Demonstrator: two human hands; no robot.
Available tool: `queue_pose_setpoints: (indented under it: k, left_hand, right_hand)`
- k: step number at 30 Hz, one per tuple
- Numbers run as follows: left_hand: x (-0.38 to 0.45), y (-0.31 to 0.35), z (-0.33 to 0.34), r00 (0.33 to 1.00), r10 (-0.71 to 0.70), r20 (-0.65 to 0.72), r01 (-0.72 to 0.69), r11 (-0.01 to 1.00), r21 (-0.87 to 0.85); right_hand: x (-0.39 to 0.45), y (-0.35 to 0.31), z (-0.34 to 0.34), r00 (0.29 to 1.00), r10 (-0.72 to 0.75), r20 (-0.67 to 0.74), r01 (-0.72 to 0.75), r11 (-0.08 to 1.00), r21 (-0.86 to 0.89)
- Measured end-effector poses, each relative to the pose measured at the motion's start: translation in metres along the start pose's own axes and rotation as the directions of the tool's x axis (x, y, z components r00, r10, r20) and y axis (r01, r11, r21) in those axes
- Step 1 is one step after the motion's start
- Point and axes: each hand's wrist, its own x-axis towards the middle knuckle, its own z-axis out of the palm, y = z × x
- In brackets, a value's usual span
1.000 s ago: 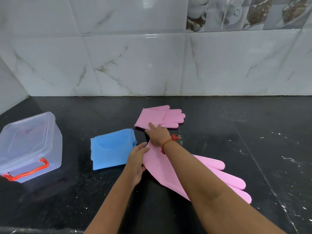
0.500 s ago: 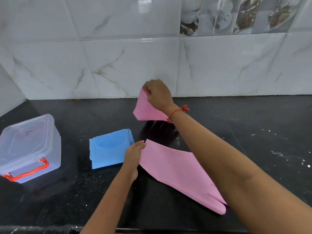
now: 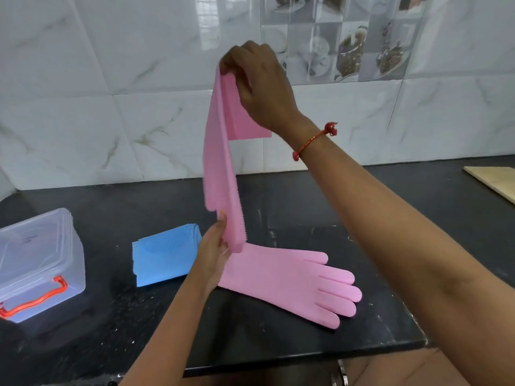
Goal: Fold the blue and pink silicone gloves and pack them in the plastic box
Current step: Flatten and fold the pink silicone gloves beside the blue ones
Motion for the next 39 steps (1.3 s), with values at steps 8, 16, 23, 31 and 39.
queue_pose_setpoints:
  k: [8,16,23,31,39]
  left_hand:
    - [-0.021,-0.022,0.001,0.872,-0.344,0.347,0.41,0.902,-0.136]
    - [-0.022,-0.036,-0.029,0.768,-0.465,0.441,0.575,0.803,-0.155]
    - [-0.02,-0.041,-0.061,0.672,-0.56,0.484,0.675,0.732,-0.091]
    - [-0.015,-0.04,-0.065,0.641,-0.701,0.311,0.712,0.695,0.101]
    - [-0.006,-0.028,-0.032,0.688,-0.649,0.324,0.602,0.76,0.244]
  right_hand:
    - [-0.032,0.006,0.0,0.958,0.161,0.238,-0.143,0.985,-0.092]
    - [-0.068,0.027,-0.016,0.74,0.538,0.405,-0.478,0.843,-0.247]
    - [-0.098,0.055,-0.036,0.371,0.784,0.498,-0.695,0.59,-0.411]
    - [-0.135,0.068,-0.053,0.142,0.793,0.593,-0.736,0.485,-0.472]
    - [-0.117,0.081,-0.065,0.295,0.766,0.571,-0.707,0.577,-0.409]
